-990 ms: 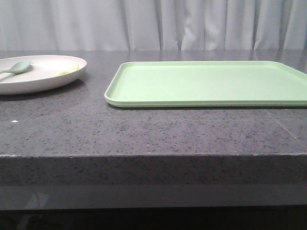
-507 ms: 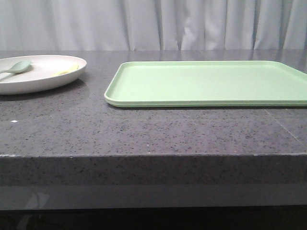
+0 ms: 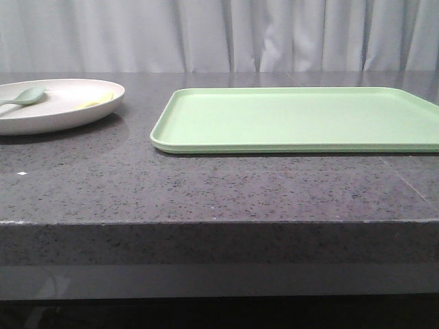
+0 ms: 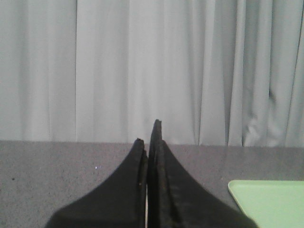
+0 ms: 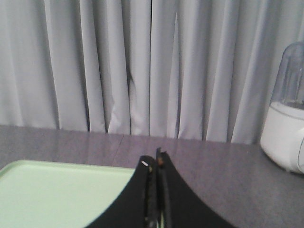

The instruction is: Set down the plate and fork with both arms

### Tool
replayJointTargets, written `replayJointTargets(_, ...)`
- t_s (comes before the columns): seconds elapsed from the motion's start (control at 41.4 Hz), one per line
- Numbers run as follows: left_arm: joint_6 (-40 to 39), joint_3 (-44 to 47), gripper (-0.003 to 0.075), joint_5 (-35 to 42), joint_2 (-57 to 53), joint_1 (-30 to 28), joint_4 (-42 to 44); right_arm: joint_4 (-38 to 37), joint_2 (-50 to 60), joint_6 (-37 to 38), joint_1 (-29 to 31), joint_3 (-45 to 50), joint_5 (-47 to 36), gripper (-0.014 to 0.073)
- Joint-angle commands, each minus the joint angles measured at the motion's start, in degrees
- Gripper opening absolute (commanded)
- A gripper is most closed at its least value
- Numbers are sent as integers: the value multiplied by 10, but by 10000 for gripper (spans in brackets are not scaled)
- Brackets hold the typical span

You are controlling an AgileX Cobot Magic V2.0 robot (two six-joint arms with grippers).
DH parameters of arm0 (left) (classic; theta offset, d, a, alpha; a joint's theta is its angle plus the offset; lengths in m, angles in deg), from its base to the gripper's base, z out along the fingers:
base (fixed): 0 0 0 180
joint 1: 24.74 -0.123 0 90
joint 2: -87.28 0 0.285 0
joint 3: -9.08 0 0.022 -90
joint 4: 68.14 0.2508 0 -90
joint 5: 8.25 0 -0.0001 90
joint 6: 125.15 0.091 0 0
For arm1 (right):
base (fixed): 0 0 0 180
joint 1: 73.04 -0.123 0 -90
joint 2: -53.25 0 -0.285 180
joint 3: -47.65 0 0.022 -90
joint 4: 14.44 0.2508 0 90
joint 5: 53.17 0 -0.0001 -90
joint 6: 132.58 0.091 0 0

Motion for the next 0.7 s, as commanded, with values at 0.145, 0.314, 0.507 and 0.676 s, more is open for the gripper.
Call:
replayJointTargets(0.145,-7,-39,-20,10,90,-2,0,-9,-83,-5,3,-40,36,-68)
replayJointTargets(0.314,-7,-38,-20,11,125,-2,0,-8,-98,-5,3,-39,40,-68)
replayJointTargets(0.507,-7,-38,-20,11,145,-2,0,-8,-98,-5,3,-39,40,-68)
replayJointTargets(0.676,-7,-38,-20,10,147,-2,0,-8,-98,-5,3,-39,41,-68)
